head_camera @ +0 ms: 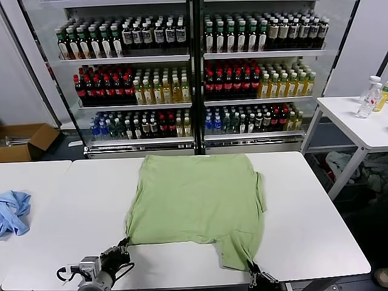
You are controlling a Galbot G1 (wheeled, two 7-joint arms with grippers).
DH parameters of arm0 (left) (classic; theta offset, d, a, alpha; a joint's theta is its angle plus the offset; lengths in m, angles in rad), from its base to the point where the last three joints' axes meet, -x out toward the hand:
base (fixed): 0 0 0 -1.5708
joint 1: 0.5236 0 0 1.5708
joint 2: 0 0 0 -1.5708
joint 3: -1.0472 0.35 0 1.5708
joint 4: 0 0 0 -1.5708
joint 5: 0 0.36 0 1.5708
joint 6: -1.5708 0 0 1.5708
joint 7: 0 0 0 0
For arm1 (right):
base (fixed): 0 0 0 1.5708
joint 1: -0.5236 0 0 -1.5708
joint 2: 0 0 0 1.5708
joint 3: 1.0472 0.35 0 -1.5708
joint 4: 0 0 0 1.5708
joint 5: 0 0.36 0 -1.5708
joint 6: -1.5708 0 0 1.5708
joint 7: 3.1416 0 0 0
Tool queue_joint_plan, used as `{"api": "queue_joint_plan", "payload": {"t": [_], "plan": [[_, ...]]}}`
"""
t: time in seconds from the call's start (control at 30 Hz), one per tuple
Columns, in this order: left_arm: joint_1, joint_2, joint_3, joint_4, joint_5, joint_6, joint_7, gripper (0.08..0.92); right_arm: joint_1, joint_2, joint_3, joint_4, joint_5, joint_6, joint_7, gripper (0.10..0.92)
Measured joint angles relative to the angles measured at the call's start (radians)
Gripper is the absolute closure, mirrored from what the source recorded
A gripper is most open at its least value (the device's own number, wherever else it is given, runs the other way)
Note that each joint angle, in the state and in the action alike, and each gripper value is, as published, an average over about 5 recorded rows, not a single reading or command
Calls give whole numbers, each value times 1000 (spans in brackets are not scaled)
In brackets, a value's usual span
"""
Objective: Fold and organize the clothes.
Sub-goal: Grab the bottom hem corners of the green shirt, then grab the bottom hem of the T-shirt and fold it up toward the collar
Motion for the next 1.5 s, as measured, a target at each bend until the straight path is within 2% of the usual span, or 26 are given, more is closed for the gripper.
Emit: {"api": "queue_joint_plan", "payload": {"t": [0.33, 0.67, 0.97, 1.1, 1.5], "plan": [[-114, 0, 10, 57, -44, -18, 10, 916, 216, -99, -18, -65, 86, 10, 9, 911], [-271, -6, 54, 194, -20, -19, -1, 916, 472, -166, -110, -218, 118, 0, -1, 911], [-391, -33, 106, 329, 50, -13, -11, 906, 682, -162, -212, -371, 91, -34, -23, 899], [-419, -42, 112, 366, 74, -12, -14, 840, 740, -144, -245, -421, 57, -49, -40, 814], [-400, -35, 94, 385, 98, -20, -30, 494, 749, -105, -240, -458, 4, -52, -63, 476]]}}
